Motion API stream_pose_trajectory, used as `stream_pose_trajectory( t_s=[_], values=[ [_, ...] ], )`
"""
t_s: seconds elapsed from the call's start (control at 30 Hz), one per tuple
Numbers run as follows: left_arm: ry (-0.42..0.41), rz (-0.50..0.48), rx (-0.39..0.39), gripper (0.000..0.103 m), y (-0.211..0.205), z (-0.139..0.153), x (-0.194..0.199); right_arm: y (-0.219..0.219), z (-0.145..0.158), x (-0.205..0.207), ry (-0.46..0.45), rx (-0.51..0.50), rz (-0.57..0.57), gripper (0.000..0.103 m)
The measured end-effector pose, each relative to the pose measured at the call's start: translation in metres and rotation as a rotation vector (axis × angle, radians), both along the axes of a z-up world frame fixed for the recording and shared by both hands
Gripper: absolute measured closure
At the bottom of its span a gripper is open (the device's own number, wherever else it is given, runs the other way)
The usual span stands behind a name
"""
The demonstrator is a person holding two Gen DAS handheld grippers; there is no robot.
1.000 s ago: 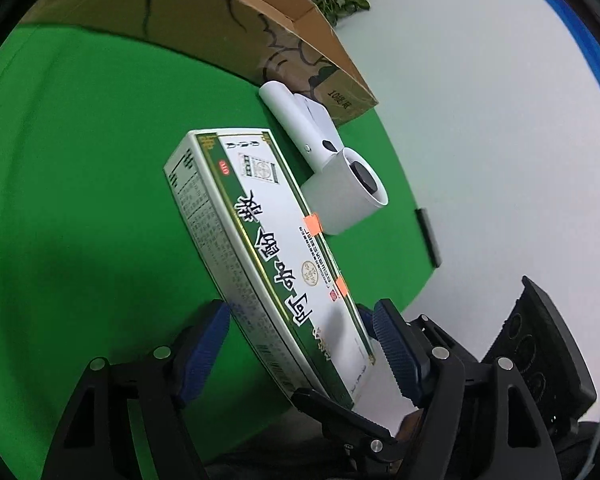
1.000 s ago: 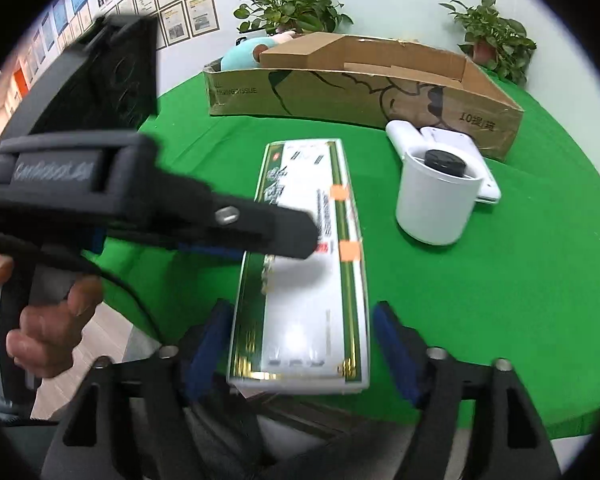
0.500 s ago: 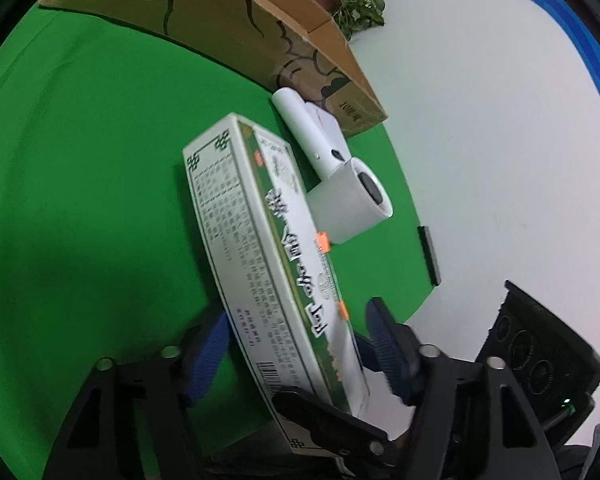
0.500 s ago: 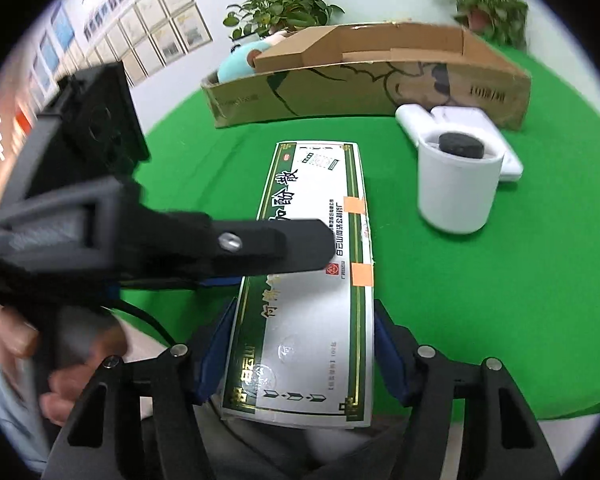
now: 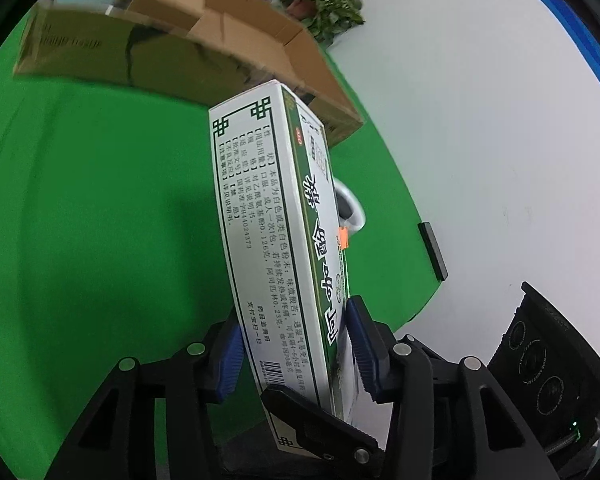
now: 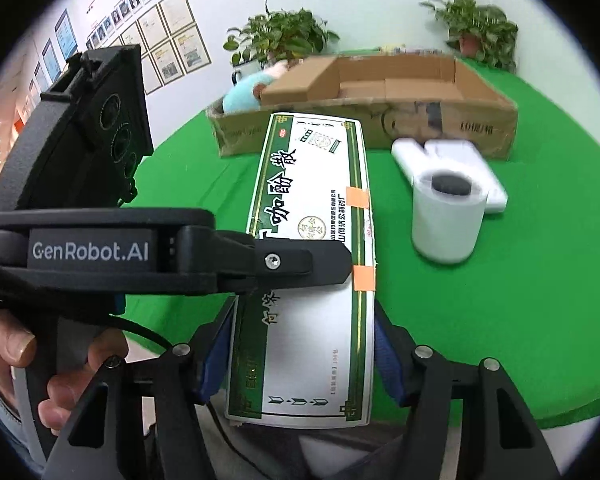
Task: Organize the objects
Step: 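Grasp the green-and-white medicine box with the right tool and lift it, then carry the medicine box over the open box and lower it inside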
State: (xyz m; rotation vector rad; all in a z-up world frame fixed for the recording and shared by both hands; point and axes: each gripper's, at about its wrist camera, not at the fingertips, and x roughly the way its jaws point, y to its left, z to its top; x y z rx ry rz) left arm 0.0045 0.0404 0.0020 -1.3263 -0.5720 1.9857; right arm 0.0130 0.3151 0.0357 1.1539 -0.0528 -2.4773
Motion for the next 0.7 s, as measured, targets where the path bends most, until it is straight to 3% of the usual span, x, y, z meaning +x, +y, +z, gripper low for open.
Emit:
stream_pose_trajectory(
  t_s=[0.37,0.7],
  values=[
    [0.211,-0.033,-0.013,0.059,0.012,0.096,-0.051,-0.012,0.073,-0.055,0.201,0.015,-0.046,0.043],
    [0.229,-0.026,0.000,0.059,0.005,0.133,-0.087,-0.011,0.092,-0.090,0.236,0.030,-0.071,0.043]
  ],
)
